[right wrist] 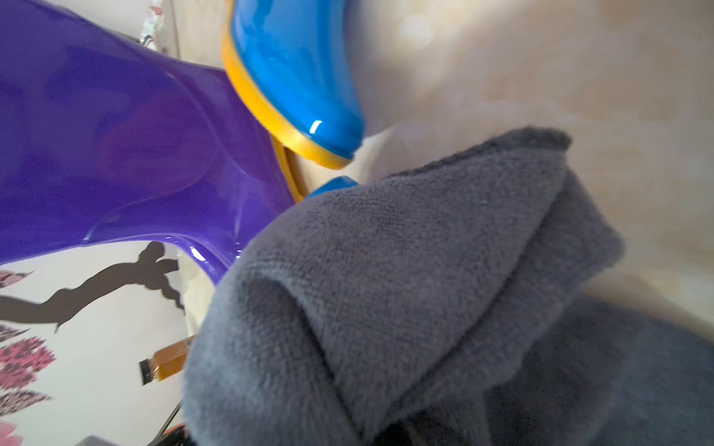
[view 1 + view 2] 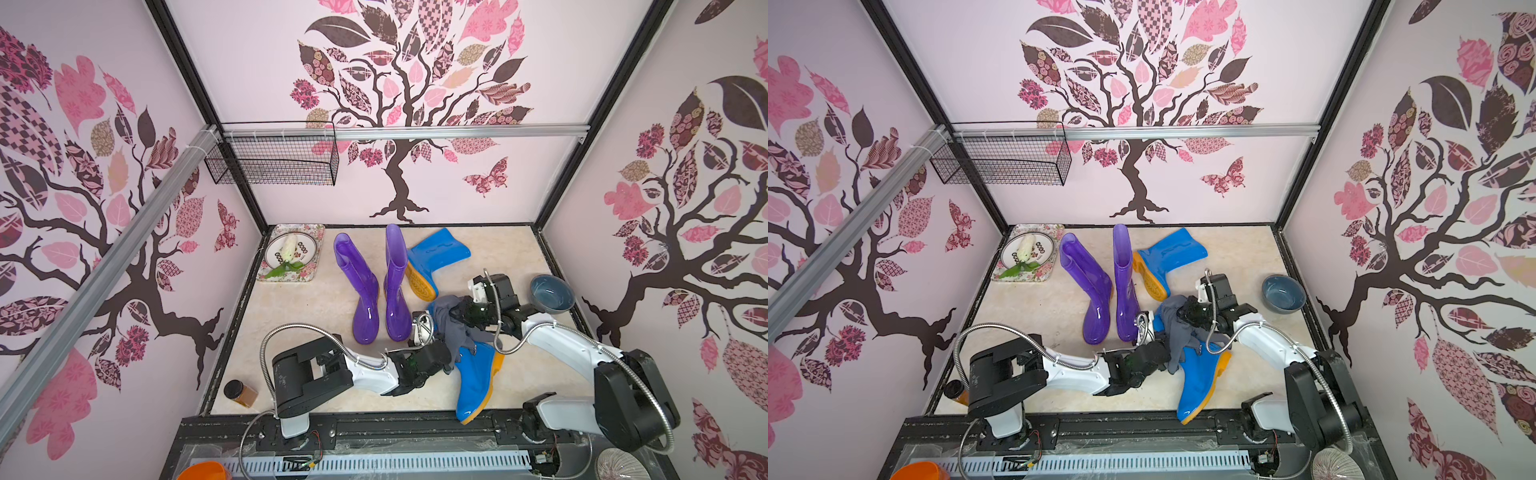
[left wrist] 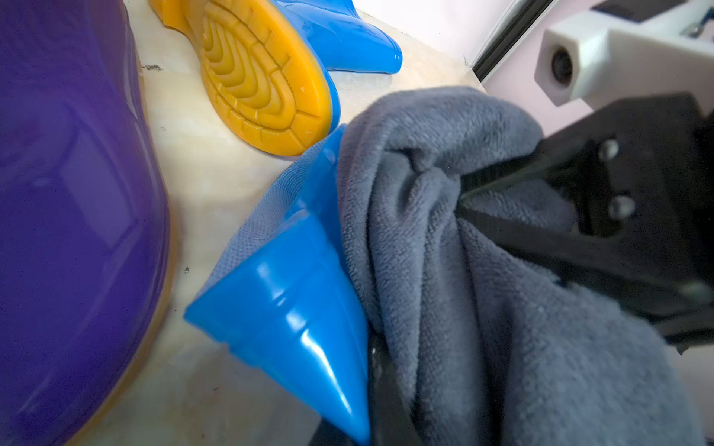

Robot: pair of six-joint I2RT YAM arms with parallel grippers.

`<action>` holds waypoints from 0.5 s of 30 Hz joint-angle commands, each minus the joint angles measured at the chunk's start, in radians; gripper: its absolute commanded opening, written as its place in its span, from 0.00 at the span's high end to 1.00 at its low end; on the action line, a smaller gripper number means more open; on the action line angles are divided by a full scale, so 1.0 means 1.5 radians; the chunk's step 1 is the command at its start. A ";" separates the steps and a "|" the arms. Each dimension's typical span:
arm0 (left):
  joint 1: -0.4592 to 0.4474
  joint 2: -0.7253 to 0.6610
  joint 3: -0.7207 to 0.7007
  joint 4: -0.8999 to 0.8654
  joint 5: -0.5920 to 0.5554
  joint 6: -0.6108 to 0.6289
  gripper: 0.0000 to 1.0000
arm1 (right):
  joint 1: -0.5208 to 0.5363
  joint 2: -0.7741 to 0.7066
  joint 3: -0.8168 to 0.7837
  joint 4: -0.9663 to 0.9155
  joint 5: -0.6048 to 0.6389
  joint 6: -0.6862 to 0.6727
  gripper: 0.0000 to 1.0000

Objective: Wipe the rubber boots with a cloth
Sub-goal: Wipe the dirt off the rubber boot.

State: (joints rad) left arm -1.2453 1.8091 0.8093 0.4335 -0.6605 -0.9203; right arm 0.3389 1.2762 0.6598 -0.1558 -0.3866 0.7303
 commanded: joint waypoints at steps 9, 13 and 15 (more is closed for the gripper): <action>-0.003 -0.006 -0.016 0.066 0.021 0.015 1.00 | 0.003 -0.339 -0.079 -0.375 0.262 0.061 1.00; 0.000 -0.006 -0.010 0.068 0.023 0.016 1.00 | 0.003 -0.343 -0.130 -0.299 0.191 0.066 1.00; 0.000 -0.005 -0.007 0.068 0.027 0.016 1.00 | 0.003 -0.292 -0.155 -0.176 0.101 0.044 1.00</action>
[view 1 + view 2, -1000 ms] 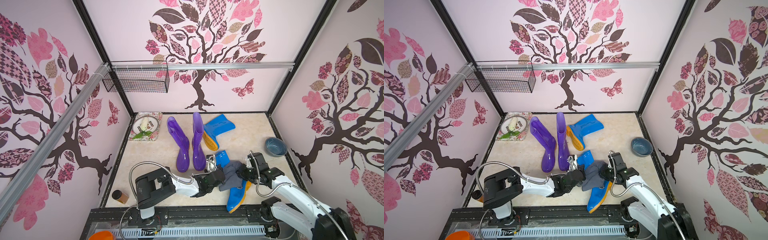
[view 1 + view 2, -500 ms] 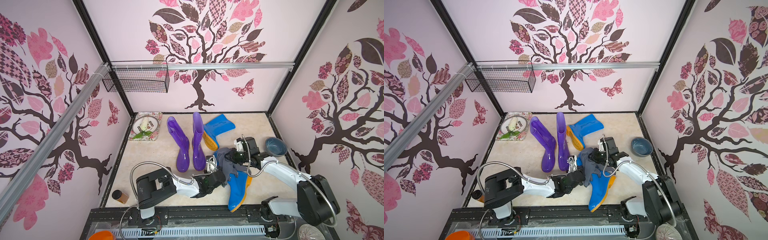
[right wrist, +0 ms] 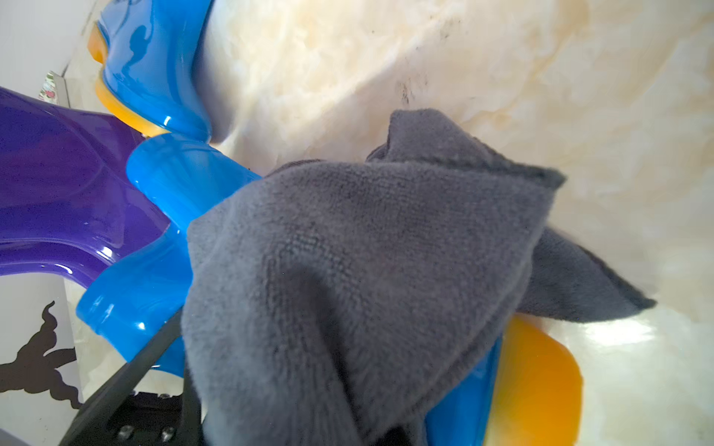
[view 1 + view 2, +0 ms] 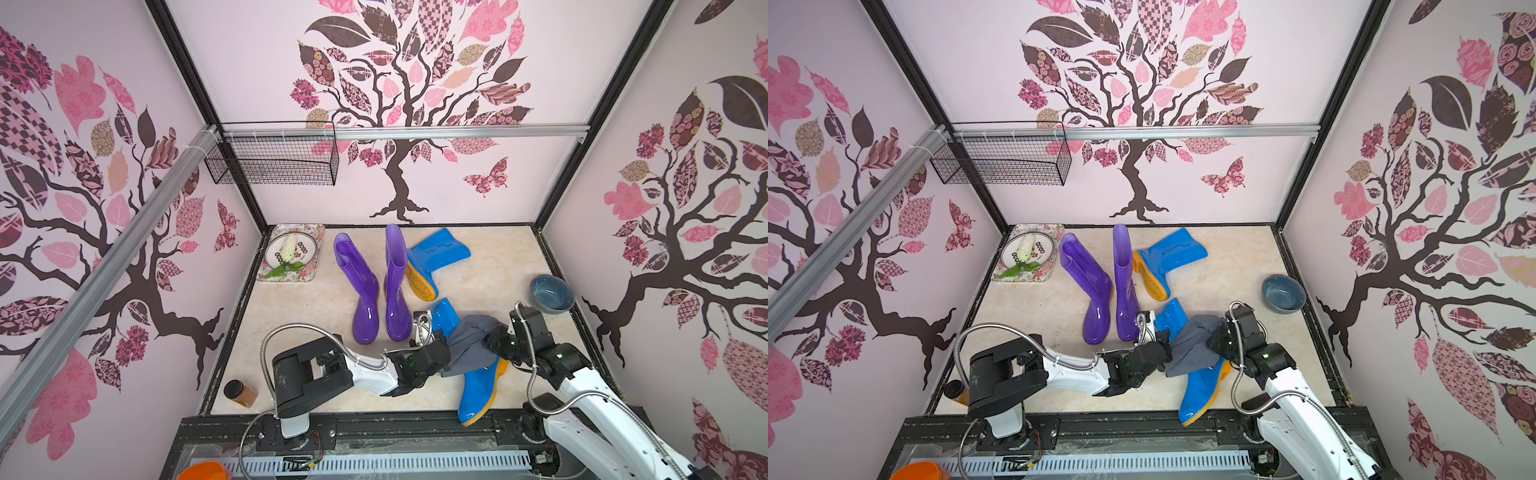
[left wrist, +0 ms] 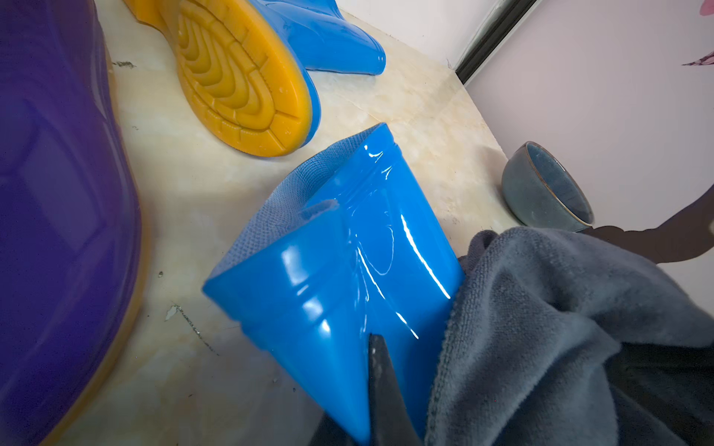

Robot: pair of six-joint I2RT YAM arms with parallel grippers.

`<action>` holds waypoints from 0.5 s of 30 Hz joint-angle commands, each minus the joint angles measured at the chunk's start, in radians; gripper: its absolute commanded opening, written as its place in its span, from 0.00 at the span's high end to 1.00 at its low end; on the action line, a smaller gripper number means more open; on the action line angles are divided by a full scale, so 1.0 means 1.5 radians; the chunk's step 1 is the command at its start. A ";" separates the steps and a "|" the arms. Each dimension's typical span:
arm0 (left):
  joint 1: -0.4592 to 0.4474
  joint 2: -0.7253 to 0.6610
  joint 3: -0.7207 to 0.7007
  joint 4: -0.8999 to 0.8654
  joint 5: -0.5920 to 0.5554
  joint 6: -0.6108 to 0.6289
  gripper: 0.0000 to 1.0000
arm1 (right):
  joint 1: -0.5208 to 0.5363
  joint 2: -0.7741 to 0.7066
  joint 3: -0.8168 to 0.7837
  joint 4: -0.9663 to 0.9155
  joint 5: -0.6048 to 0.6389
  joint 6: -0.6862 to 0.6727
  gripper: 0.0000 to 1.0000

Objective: Wipe the rubber boots with a cloth
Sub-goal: Wipe the dirt off the rubber boot.

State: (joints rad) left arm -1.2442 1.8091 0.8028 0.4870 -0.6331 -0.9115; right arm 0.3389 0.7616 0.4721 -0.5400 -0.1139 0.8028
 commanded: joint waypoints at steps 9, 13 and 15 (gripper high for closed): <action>-0.013 -0.010 0.005 0.018 -0.002 0.015 1.00 | 0.003 0.262 0.171 0.261 -0.282 -0.121 1.00; -0.013 -0.031 0.007 0.006 -0.011 0.031 1.00 | 0.003 0.237 0.262 0.165 -0.223 -0.137 1.00; -0.013 -0.041 0.015 -0.003 -0.016 0.046 1.00 | 0.003 0.156 0.259 0.168 -0.139 -0.114 1.00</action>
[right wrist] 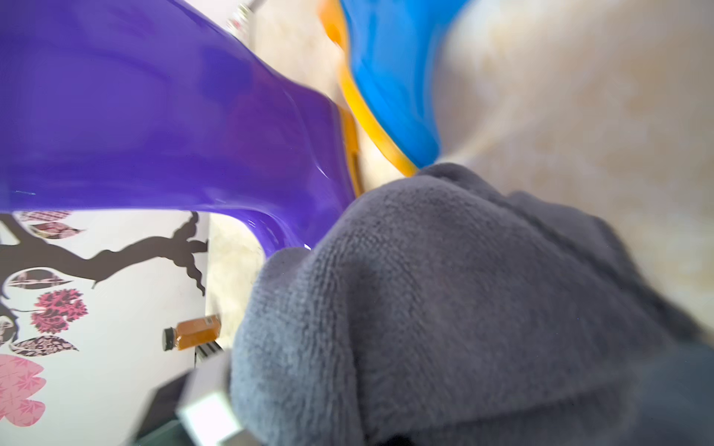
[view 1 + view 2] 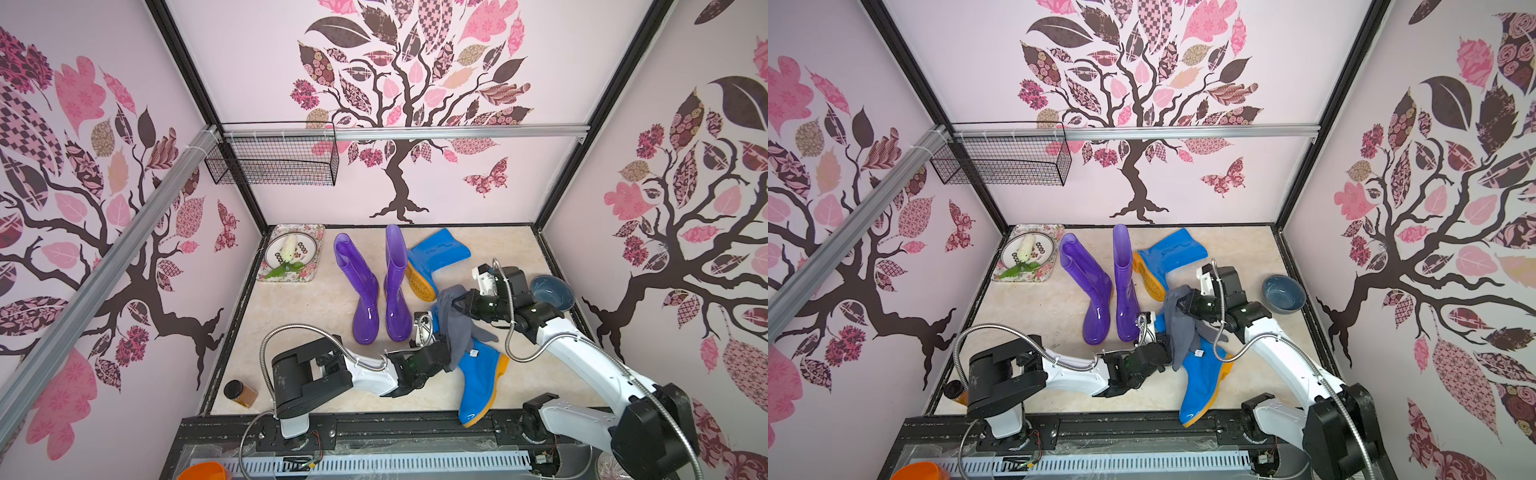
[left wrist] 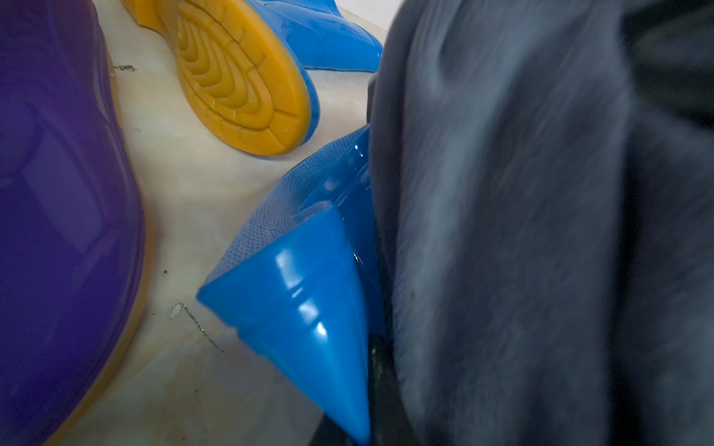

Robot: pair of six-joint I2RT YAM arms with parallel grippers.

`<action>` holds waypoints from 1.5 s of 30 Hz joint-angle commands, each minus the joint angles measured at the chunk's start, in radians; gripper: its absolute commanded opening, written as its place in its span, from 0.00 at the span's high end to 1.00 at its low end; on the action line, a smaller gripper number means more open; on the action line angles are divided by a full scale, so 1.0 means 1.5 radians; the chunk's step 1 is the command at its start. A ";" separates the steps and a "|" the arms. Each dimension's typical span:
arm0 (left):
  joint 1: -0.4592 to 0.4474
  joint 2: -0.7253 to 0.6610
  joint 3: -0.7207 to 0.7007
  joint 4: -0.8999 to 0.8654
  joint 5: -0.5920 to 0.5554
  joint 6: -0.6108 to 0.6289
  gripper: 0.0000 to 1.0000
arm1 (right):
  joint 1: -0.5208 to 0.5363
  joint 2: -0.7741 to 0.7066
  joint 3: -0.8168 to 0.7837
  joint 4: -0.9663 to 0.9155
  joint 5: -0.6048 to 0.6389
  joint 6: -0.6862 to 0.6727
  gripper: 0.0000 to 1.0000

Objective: Wipe the rubber boots with a cloth
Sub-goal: Wipe the dirt off the rubber boot, then pick up the rubber boot from the center of the board.

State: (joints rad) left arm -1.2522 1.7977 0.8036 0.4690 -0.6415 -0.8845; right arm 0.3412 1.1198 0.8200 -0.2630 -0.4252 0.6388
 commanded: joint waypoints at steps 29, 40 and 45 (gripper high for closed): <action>-0.017 -0.009 0.354 -0.052 -0.009 0.309 1.00 | 0.001 -0.377 0.634 -0.572 0.497 -0.054 1.00; 0.051 0.053 0.475 -0.114 0.030 0.406 1.00 | 0.001 -0.372 0.777 -0.701 0.486 -0.088 1.00; 0.055 0.104 0.548 -0.128 0.035 0.436 1.00 | 0.002 -0.379 0.804 -0.749 0.504 -0.091 1.00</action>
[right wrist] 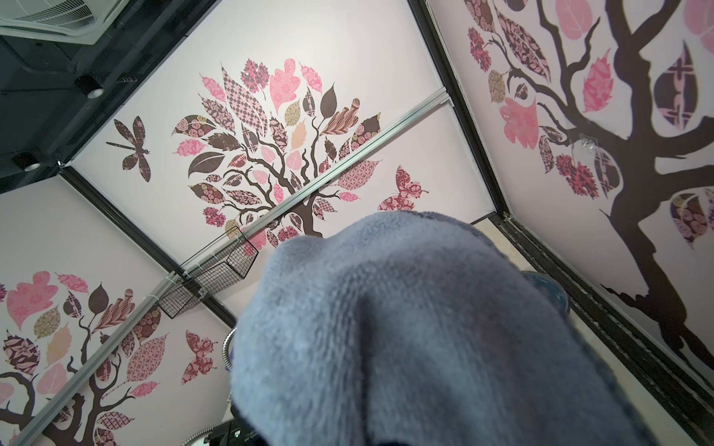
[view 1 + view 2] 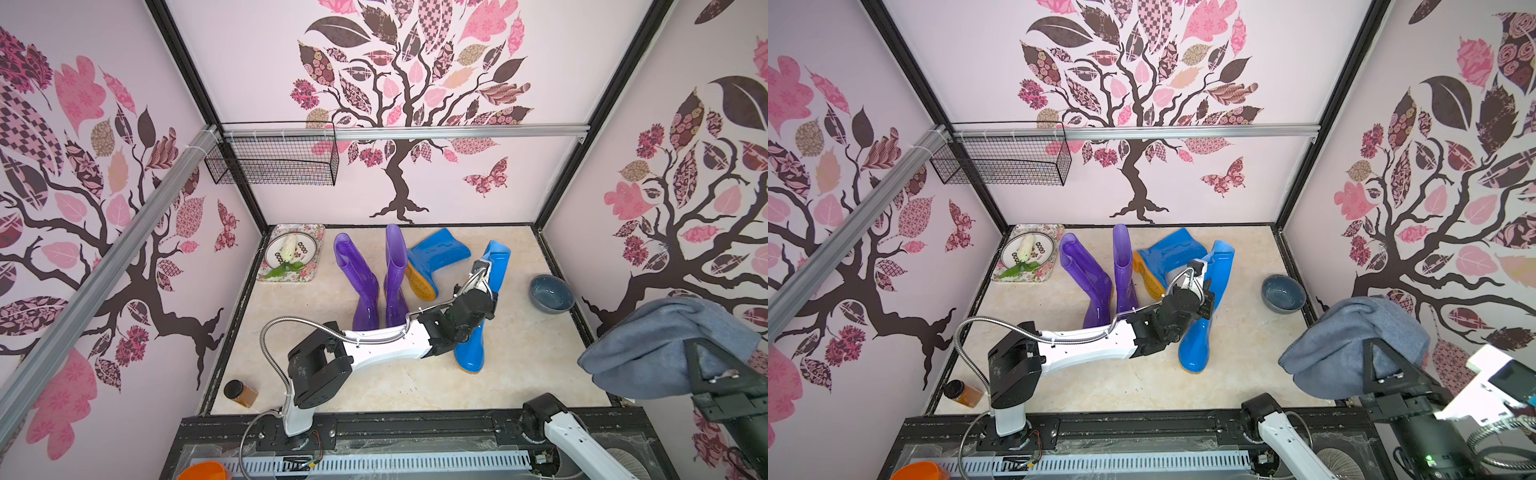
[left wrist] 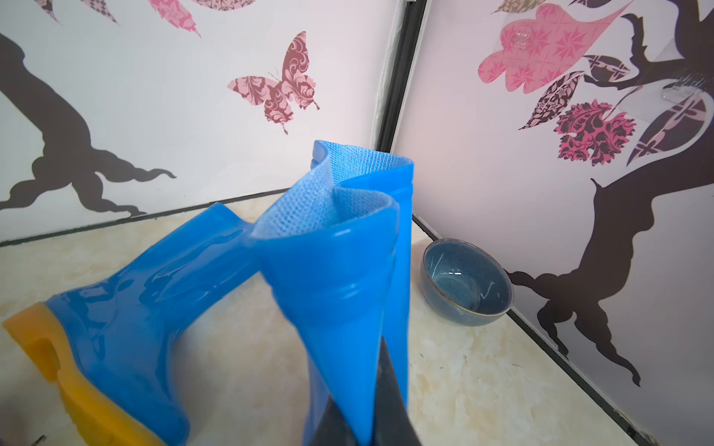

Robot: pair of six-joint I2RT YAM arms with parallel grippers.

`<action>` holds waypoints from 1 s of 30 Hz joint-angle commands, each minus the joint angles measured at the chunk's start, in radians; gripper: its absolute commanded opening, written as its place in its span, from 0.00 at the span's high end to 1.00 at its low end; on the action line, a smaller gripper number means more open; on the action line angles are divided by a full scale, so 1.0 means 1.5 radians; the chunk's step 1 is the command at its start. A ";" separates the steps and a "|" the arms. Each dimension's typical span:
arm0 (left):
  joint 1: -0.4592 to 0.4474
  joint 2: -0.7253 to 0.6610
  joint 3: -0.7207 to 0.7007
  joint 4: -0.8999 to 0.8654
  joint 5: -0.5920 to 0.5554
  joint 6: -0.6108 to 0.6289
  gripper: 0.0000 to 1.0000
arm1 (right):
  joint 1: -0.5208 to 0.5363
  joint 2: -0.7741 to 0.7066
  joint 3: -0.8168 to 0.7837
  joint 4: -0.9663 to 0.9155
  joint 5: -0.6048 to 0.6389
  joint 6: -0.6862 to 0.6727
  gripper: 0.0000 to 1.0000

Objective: Wipe the rubber boots with a cloth
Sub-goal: Pick up the rubber boot from the center of the board, then place the rubber boot at the center of the board.

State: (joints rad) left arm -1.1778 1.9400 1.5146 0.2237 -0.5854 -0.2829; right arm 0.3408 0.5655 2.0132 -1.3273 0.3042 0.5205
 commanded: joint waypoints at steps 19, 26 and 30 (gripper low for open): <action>0.106 0.182 0.344 -0.036 0.027 0.091 1.00 | 0.007 -0.023 -0.008 -0.044 0.011 -0.014 1.00; 0.111 0.264 0.435 -0.059 0.007 0.079 1.00 | 0.014 -0.029 -0.016 -0.045 0.030 -0.016 1.00; 0.114 0.296 0.470 -0.063 -0.003 0.076 1.00 | 0.019 -0.030 -0.011 -0.047 0.038 -0.017 1.00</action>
State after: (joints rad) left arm -1.0084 2.3821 2.1212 0.0647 -0.5682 -0.1570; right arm 0.3584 0.5465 1.9892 -1.4139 0.3317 0.5133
